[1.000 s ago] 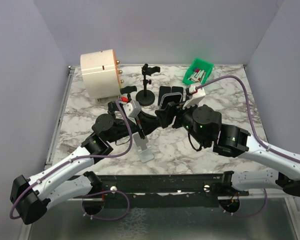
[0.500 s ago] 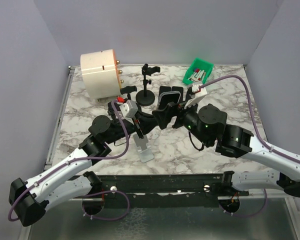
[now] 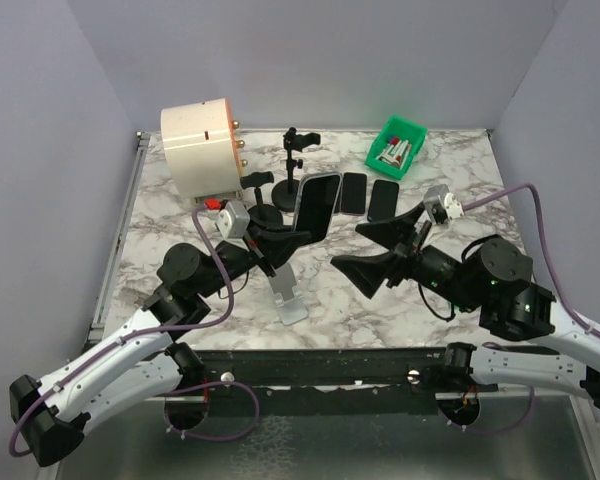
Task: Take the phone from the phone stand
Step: Place the phone at the center of the board.
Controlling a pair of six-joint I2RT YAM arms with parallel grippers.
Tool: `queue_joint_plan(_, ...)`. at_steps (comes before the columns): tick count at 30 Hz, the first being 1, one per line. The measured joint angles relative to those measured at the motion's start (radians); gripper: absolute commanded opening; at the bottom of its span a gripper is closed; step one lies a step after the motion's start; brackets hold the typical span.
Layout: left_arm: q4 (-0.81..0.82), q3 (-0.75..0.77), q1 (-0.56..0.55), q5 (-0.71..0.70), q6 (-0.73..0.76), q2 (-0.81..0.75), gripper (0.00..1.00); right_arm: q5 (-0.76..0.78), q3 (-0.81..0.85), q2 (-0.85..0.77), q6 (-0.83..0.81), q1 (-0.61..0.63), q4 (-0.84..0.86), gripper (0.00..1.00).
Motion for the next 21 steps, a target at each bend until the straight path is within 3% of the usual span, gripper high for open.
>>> queue_joint_plan(9,0.038,-0.007,0.001,0.111,-0.146,-0.089,0.00,-0.272,-0.216,-0.079,-0.059,0.000,0.195,0.93)
queue_joint_plan(15,0.092,0.005,0.000,0.277,-0.259,-0.133,0.00,-0.396,-0.248,-0.069,-0.057,0.000,0.338,0.88)
queue_joint_plan(21,0.121,0.030,0.000,0.345,-0.316,-0.145,0.00,-0.442,-0.249,-0.059,-0.045,0.000,0.486,0.80)
